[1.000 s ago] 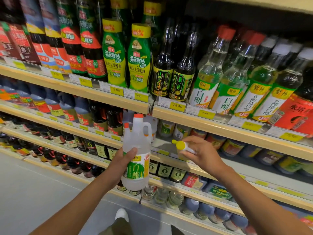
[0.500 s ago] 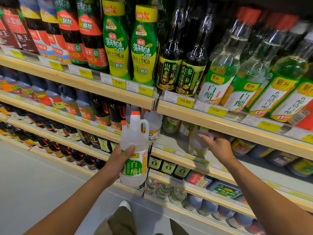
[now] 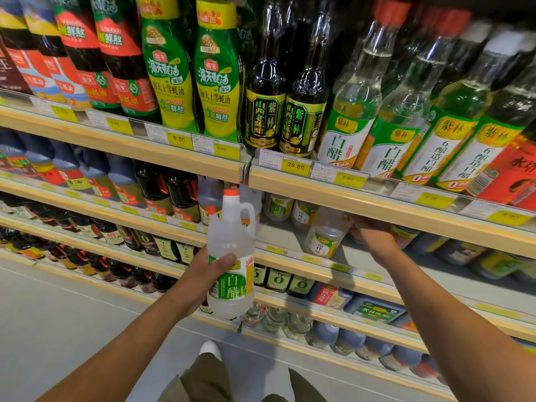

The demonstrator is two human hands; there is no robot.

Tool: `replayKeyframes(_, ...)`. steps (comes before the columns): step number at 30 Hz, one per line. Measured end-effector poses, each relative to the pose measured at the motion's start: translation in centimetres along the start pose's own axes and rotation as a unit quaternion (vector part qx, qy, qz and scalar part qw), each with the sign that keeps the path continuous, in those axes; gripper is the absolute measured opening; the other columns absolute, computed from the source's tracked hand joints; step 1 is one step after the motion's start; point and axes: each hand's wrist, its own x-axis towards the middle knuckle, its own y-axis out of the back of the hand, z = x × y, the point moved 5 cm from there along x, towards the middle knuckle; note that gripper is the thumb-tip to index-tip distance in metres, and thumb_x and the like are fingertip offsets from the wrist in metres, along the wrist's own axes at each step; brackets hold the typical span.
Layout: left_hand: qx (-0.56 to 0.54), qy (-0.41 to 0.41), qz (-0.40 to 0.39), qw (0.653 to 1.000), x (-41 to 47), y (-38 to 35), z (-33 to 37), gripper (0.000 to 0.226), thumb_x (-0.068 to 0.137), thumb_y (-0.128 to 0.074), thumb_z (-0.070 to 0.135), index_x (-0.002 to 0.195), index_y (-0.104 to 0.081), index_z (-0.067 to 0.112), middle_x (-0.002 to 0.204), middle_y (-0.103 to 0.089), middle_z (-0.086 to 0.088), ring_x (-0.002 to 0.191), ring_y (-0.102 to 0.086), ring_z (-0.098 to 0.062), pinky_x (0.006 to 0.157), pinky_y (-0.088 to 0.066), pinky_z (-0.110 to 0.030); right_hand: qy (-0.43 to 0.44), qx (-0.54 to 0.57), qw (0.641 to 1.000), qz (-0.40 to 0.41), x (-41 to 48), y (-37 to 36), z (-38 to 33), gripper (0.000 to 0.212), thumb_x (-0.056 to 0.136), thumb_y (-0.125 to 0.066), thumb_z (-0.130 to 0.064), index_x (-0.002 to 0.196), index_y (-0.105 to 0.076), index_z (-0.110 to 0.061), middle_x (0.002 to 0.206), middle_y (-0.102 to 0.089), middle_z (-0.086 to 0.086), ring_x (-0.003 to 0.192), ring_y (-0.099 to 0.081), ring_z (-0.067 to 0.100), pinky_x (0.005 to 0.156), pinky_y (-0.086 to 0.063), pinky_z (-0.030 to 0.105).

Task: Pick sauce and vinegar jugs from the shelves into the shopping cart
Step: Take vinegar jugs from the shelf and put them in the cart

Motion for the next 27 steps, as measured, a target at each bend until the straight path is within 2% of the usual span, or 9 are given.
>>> replayKeyframes(2,0.002,0.005,-0.009,1.000,0.0,-0.3,0.0,0.105,0.048,-0.087,0.074,0.135,-0.056,0.023,0.124,-0.072,-0.005,0.116,-0.068,-0.025,0.102,-0.051,-0.051,0.024,0.017,0.999,-0.025,-0.9,-0.2,-0.7,0.034,0.104,-0.053,-0.027,0.131,-0.064,-0.009,0.131,-0.063,0.020,0.117,-0.058,0.035,0.082,-0.037,0.025)
replayKeyframes(6,0.001,0.003,-0.029,1.000,-0.1,-1.3,0.3,0.108,0.049,-0.087,0.073,0.138,-0.053,0.022,0.126,-0.071,-0.004,0.116,-0.068,-0.023,0.097,-0.054,-0.045,0.074,0.174,0.978,0.087,-3.8,-0.5,0.1,0.016,0.096,-0.065,-0.026,0.095,-0.063,-0.011,0.084,-0.065,-0.002,0.081,-0.057,0.020,0.065,-0.041,0.030)
replayKeyframes(9,0.003,0.003,-0.031,0.999,0.0,-1.9,0.3,0.103,0.053,-0.087,0.069,0.138,-0.053,0.021,0.126,-0.071,-0.006,0.115,-0.069,-0.024,0.096,-0.054,-0.044,0.155,0.204,0.959,0.124,-7.7,-1.9,1.1,0.014,0.095,-0.069,-0.026,0.103,-0.068,-0.015,0.094,-0.071,-0.001,0.087,-0.066,0.016,0.075,-0.049,0.032)
replayKeyframes(12,0.027,-0.004,-0.047,0.998,0.3,-2.8,0.4,0.075,0.064,-0.079,0.054,0.131,-0.056,0.029,0.122,-0.073,0.002,0.113,-0.070,-0.018,0.093,-0.055,-0.038,0.204,0.165,0.959,-0.103,-10.7,-5.9,-0.1,0.011,0.093,-0.072,-0.016,0.102,-0.072,-0.023,0.097,-0.073,-0.006,0.074,-0.065,0.005,0.067,-0.051,0.025)
replayKeyframes(16,0.082,-0.021,-0.056,0.995,1.1,-4.0,0.8,0.069,0.065,-0.079,0.050,0.128,-0.056,0.036,0.121,-0.073,0.009,0.112,-0.069,-0.012,0.091,-0.056,-0.035,0.246,0.118,0.923,-0.270,-13.5,-9.4,-3.0,0.057,0.082,-0.084,-0.020,0.134,-0.060,-0.021,0.125,-0.068,-0.008,0.092,-0.067,0.009,0.075,-0.056,0.027)
replayKeyframes(19,0.136,-0.052,-0.049,0.988,1.8,-4.8,1.3,0.063,0.068,-0.087,0.036,0.123,-0.056,0.042,0.116,-0.072,0.011,0.106,-0.068,-0.004,0.079,-0.056,-0.022,0.273,0.095,0.913,-0.287,-13.9,-10.6,-4.3,0.078,0.078,-0.088,-0.016,0.145,-0.048,-0.024,0.132,-0.061,-0.017,0.094,-0.063,-0.013,0.073,-0.051,0.014)
replayKeyframes(21,0.174,-0.089,-0.048,0.980,2.3,-5.4,1.6,0.065,0.070,-0.092,0.023,0.119,-0.055,0.043,0.118,-0.067,0.013,0.103,-0.065,0.003,0.076,-0.052,-0.014,0.302,0.070,0.915,-0.258,-13.5,-11.0,-4.7,0.087,0.073,-0.092,-0.030,0.146,-0.045,-0.032,0.134,-0.060,-0.018,0.096,-0.062,-0.013,0.081,-0.053,0.019)
replayKeyframes(23,0.216,-0.122,-0.045,0.968,2.8,-5.7,1.6,0.075,0.065,-0.095,0.030,0.123,-0.051,0.046,0.127,-0.060,0.011,0.113,-0.059,0.001,0.085,-0.050,-0.014,0.313,0.062,0.918,-0.234,-12.8,-11.4,-4.5,0.084,0.069,-0.093,-0.036,0.140,-0.048,-0.039,0.131,-0.063,-0.019,0.115,-0.061,-0.005,0.096,-0.053,0.029)
replayKeyframes(27,0.301,-0.193,-0.061,0.932,4.3,-5.8,1.3,0.095,0.064,-0.091,0.051,0.144,-0.041,0.044,0.144,-0.046,0.016,0.135,-0.043,-0.006,0.107,-0.043,-0.031,0.344,0.022,0.926,-0.154,-11.3,-11.2,-4.6,0.058,0.071,-0.090,-0.046,0.121,-0.061,-0.041,0.116,-0.069,-0.020,0.109,-0.063,-0.004,0.090,-0.057,0.032)
